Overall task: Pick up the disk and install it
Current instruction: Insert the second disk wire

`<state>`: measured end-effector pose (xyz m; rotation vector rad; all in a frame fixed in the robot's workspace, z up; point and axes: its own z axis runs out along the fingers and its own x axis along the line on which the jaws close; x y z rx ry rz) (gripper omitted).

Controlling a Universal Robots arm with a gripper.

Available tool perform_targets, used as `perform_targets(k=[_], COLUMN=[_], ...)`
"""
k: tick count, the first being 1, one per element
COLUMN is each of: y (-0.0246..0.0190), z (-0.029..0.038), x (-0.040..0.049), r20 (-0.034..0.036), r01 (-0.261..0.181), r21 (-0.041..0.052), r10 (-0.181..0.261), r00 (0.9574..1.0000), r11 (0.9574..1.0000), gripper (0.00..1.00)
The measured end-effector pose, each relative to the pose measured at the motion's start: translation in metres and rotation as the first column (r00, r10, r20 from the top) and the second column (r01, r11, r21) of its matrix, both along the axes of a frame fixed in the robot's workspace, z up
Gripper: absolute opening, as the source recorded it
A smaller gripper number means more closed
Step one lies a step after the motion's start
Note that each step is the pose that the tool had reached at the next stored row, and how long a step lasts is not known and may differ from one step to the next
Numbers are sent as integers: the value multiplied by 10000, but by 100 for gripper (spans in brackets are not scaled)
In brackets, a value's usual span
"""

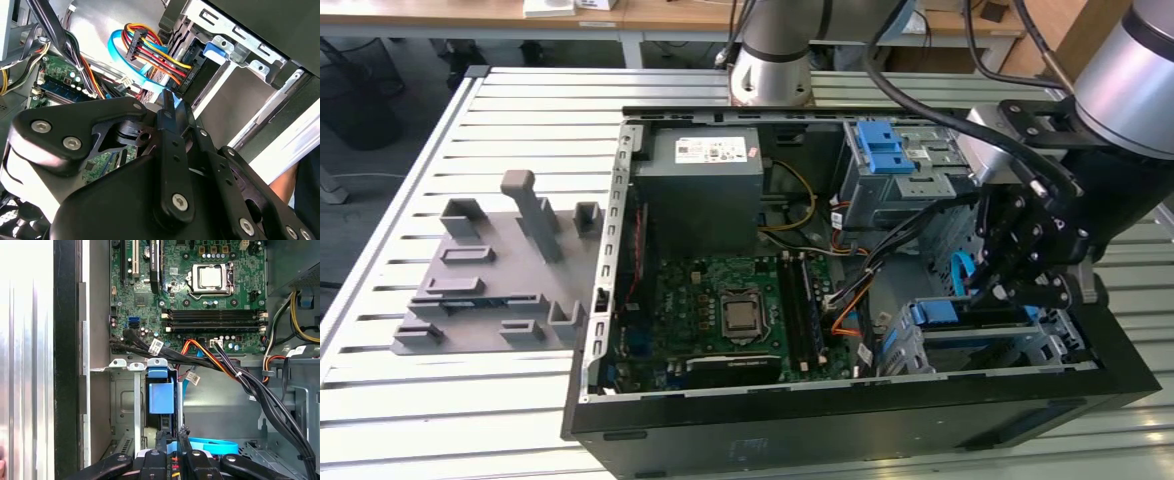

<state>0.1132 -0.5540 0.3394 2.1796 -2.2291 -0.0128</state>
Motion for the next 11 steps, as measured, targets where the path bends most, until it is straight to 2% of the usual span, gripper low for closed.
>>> perform_targets(k=[11], y=[0], z=[22], x=[0], r20=[0], r01=[0], r21=[1], r10=[0], r00=[10000], r11=[10000], gripper=[23])
